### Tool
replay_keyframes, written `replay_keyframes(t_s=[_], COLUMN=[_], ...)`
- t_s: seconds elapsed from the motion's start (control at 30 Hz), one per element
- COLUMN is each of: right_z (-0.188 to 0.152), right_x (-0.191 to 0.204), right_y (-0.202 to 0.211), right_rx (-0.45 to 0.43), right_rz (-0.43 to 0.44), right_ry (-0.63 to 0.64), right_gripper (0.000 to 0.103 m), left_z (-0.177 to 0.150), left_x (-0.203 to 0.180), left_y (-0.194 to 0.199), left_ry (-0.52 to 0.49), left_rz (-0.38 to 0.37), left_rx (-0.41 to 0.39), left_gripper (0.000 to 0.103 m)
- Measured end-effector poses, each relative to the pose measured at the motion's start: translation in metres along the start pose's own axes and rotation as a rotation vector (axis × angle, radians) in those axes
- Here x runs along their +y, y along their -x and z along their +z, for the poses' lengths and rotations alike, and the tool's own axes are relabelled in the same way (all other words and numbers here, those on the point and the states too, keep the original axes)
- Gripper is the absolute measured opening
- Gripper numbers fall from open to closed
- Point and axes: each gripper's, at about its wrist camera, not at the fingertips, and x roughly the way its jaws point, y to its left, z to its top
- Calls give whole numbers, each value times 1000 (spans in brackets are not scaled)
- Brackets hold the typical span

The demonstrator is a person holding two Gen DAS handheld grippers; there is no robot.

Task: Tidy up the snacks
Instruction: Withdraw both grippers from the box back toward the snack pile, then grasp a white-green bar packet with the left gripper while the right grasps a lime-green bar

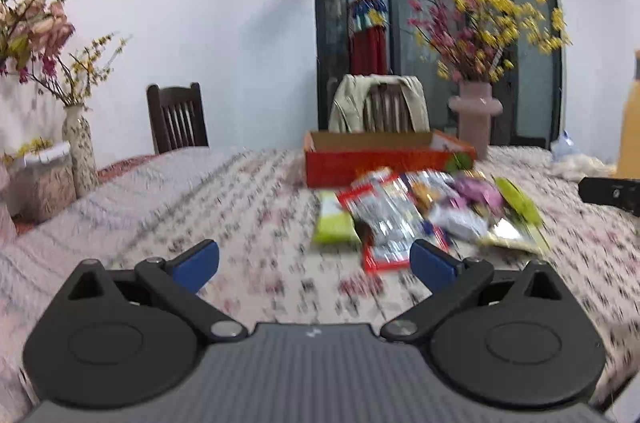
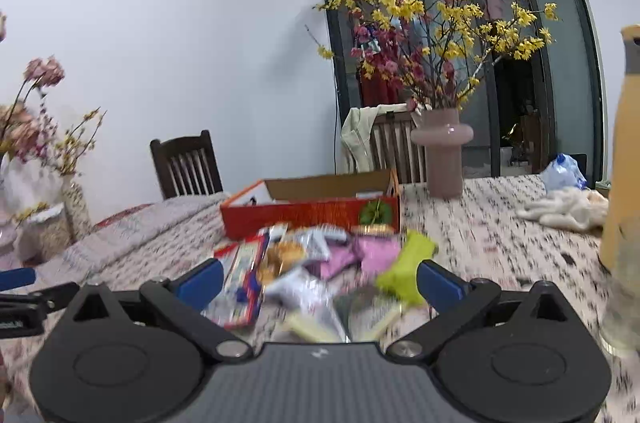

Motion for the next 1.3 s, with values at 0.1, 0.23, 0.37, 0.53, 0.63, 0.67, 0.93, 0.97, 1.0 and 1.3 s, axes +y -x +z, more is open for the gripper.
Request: replay_keyframes(t_s=[0.1, 0.23, 0.37, 0.53, 0.63, 0.67, 0.93, 0.97, 1.0, 1.3], right_z=[-24, -49, -63, -66, -64, -63, -63, -62, -61, -42], right_x=[7, 15, 23, 34, 38, 38, 33, 33, 32, 20], right_y=[13, 29, 38, 44, 46, 47, 40, 40, 39, -1], right_rx=[10, 34, 48, 41, 32, 29, 48, 46, 41, 82], right_rz=[-13, -3, 7, 12, 12, 11, -1, -2, -1, 26], right_ry=[28, 3, 0, 38, 59, 59, 53, 56, 60, 63], right_gripper=[103, 103, 103, 103, 103, 103, 103, 103, 103, 90], left_z=[-14, -23, -27, -27, -26, -26, -24, -21, -20, 4], left_x=[-12, -22, -24, -22, -21, -21, -18, -17, -15, 2], left_y=[2, 10, 18, 22, 22, 22, 16, 15, 14, -38], left_ry=[-22, -22, -29, -18, -19, -20, -14, -16, -15, 41], left_rz=[-29, -60, -68, -65, -67, -69, -80, -84, -87, -124], left_rx=[27, 34, 26, 18, 19, 19, 29, 23, 18, 103], left_gripper=[103, 103, 103, 103, 103, 103, 103, 103, 103, 89])
